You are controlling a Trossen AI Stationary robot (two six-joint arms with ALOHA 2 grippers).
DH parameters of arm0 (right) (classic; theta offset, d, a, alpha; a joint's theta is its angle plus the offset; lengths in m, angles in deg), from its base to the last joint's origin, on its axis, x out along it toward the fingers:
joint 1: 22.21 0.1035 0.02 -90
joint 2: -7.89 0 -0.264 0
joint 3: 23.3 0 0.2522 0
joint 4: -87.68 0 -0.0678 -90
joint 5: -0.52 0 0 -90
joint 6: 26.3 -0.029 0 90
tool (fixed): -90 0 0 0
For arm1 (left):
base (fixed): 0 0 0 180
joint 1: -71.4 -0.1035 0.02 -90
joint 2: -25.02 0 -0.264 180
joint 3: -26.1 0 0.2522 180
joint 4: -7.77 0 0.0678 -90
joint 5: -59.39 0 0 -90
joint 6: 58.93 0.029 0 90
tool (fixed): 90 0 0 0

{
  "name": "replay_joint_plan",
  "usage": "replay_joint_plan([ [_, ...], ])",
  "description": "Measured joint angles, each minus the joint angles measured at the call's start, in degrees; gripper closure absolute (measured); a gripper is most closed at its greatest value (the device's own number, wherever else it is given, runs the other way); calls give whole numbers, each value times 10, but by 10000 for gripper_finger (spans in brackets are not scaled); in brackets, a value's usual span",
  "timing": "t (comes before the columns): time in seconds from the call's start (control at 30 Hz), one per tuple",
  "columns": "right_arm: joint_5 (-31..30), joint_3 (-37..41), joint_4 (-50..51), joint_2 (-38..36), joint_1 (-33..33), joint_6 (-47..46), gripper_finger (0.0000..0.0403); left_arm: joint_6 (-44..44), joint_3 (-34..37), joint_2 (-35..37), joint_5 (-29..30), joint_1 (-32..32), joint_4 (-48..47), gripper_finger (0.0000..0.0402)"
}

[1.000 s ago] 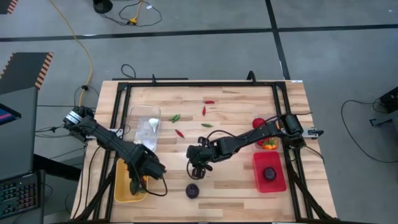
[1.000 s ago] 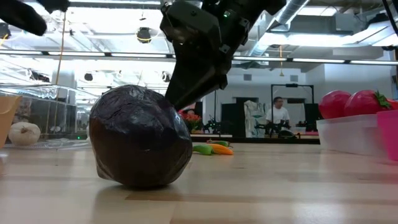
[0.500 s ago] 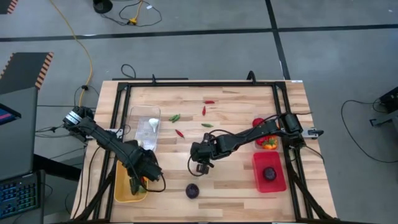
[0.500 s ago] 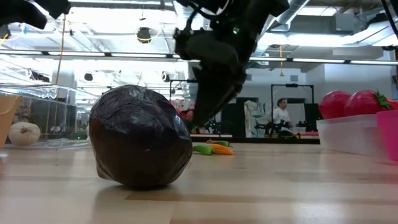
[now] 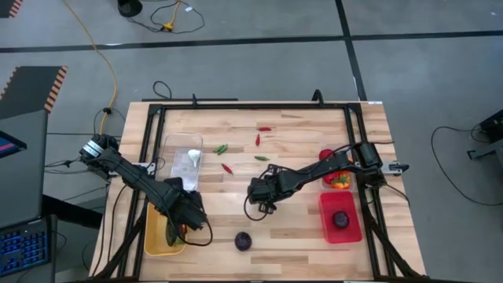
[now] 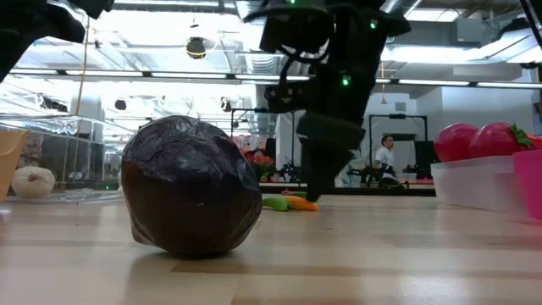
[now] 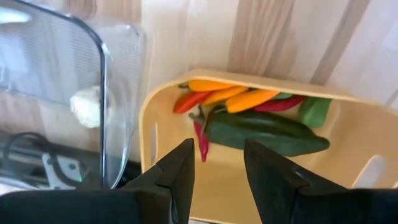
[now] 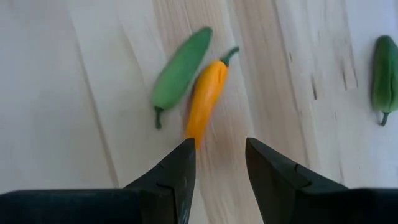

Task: Sort produce into baskets
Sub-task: Put the yellow chili pepper into the yellow bin

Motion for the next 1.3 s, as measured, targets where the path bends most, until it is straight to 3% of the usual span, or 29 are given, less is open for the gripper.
replay_joint_plan([
  [0.63, 4, 17, -49, 5, -9, 25, 246, 0, 0, 0, 1, 0, 14, 274],
  [0.83, 9, 17, -51, 5, -24, 24, 273, 0, 0, 0, 2, 0, 16, 274],
  [1.03, 69, 17, -51, 5, -38, 25, 307, 0, 0, 0, 2, 0, 20, 274],
  [1.3, 76, 17, -51, 5, -37, 25, 354, 0, 0, 0, 24, 0, 58, 274],
])
